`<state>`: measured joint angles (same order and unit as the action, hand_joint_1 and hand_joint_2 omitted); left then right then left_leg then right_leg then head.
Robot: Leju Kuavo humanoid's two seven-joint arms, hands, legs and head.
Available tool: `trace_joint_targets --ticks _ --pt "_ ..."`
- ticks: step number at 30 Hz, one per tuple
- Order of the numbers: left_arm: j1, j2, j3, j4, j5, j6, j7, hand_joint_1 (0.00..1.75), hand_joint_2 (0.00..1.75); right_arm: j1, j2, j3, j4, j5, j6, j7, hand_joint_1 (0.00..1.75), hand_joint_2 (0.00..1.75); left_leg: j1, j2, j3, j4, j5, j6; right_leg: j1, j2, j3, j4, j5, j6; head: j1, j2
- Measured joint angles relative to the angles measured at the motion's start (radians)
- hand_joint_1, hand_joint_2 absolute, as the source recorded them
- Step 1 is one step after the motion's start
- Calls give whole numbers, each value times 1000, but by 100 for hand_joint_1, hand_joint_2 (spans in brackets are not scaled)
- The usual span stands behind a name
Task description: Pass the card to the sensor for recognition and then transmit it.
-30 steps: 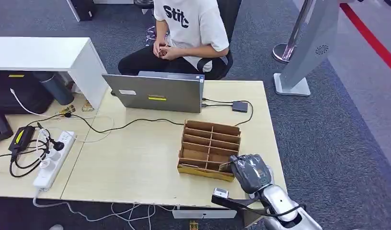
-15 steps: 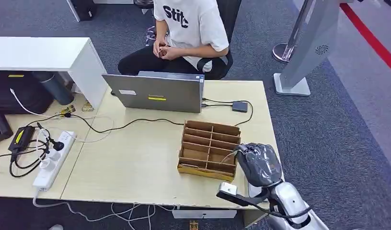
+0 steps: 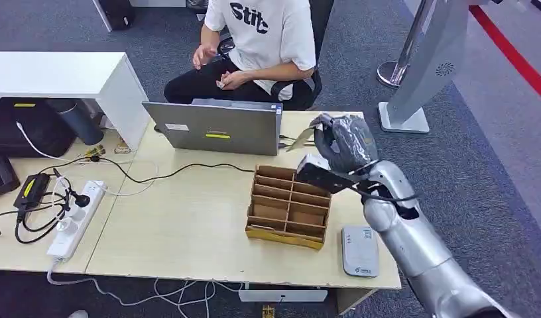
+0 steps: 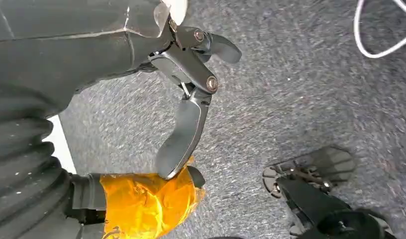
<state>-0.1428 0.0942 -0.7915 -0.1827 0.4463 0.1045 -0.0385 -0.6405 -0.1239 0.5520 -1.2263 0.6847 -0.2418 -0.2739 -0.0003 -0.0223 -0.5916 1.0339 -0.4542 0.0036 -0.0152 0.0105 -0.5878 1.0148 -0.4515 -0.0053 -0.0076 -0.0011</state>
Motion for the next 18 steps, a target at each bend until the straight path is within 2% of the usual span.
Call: trace_joint_targets --ticks 4,10,14,18 --pt "-20 -3 -23 0 -15 -11 16 0 175 -182 78 -2 172 -2 18 21 175 175 -1 2 -9 0 5 -1 0 1 -9 2 5 -1 0 0" --pt "-55 -15 -55 0 -46 -38 35 0 175 -433 209 -12 460 -12 45 87 175 175 0 1 -10 0 7 -2 0 1 -11 2 6 -1 0 0" --pt "-68 -22 -69 0 -48 -42 40 0 175 -518 265 -12 571 7 42 91 175 175 0 1 -10 0 7 -2 0 1 -11 2 6 -1 0 0" --pt "-73 -26 -77 0 -50 -45 47 0 175 -543 300 -9 625 27 40 97 175 175 0 1 -10 0 7 -2 0 1 -11 2 6 -1 0 0"
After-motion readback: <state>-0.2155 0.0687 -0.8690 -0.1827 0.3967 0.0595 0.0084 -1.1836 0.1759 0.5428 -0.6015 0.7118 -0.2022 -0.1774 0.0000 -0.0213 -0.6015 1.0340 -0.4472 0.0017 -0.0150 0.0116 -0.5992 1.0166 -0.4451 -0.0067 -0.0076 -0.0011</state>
